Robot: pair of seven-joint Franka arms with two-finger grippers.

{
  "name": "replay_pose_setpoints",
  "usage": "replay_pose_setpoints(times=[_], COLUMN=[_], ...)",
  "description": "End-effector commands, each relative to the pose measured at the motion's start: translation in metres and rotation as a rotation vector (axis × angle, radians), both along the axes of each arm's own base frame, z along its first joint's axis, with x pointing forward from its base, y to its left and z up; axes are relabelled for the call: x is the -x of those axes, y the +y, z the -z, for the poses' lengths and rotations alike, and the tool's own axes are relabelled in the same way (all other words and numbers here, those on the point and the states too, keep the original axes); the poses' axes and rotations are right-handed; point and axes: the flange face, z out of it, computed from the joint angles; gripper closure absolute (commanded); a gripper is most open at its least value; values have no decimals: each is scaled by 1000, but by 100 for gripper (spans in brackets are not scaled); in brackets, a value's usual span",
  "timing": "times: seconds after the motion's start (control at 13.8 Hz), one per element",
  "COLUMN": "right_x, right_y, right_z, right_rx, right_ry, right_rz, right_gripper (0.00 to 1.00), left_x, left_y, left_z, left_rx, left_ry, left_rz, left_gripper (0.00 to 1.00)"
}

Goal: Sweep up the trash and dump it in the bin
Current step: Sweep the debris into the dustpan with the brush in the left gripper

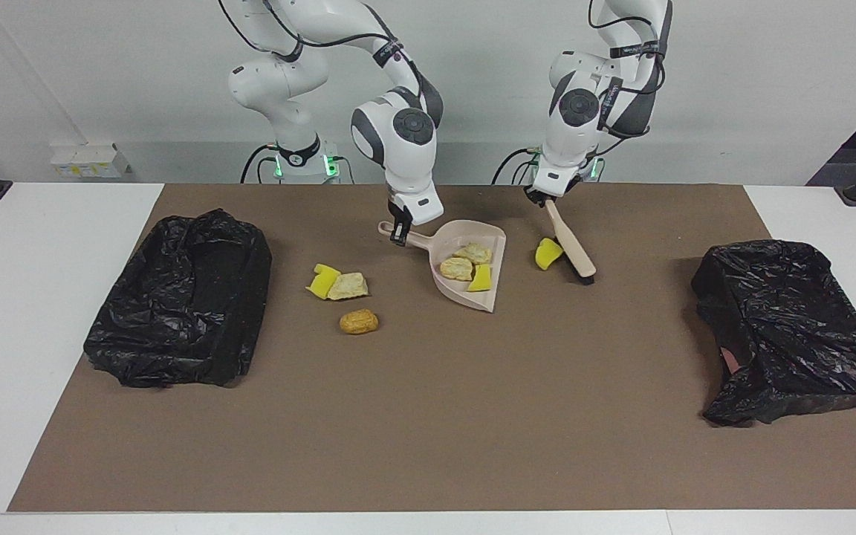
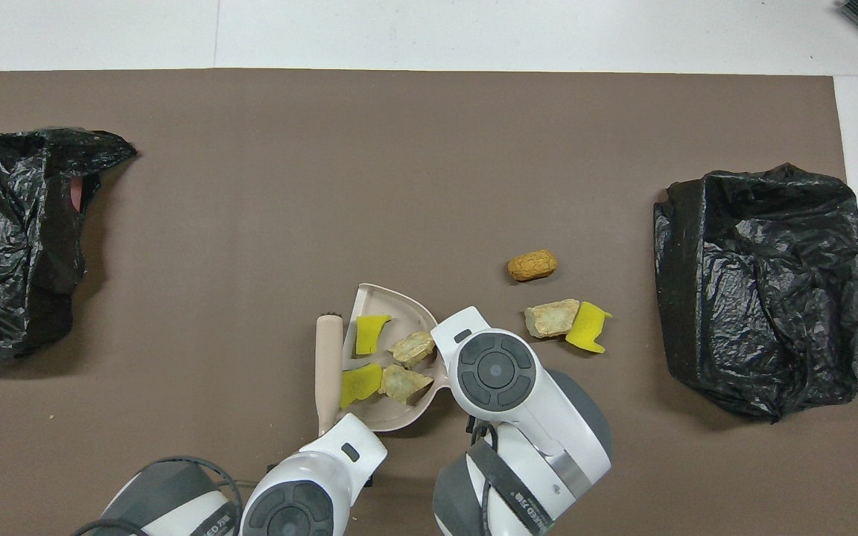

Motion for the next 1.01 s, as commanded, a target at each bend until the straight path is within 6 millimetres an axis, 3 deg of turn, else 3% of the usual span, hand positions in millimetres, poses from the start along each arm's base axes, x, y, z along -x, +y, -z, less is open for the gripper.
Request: replay_pose_setpoints(times=[0.0, 0.14, 0.22, 0.36, 0.72, 0.94], right_x=[-2, -2, -2, -2, -2, -3], right_y=[1, 2, 1, 0, 0, -1], right_z=[10, 9, 9, 10, 10, 11], right_rx=[-12, -12, -11, -11, -12, -11], right_ry=[-9, -11, -10, -8, -9, -8], right_rz=[-30, -30, -29, -27, -27, -26], right_gripper=[100, 100, 100, 100, 100, 100], left_x=[1, -14, -31, -41, -42, -31], left_y=[-27, -25, -9, 8, 16, 24], left_z=[-7, -19, -34, -63, -66, -74], left_rx=[88, 81, 68, 40, 35, 1], left_ry=[10, 31, 59, 119, 150, 188], left_rz=[11, 7, -10, 22, 8, -7], left_gripper=[100, 100, 100, 100, 100, 100])
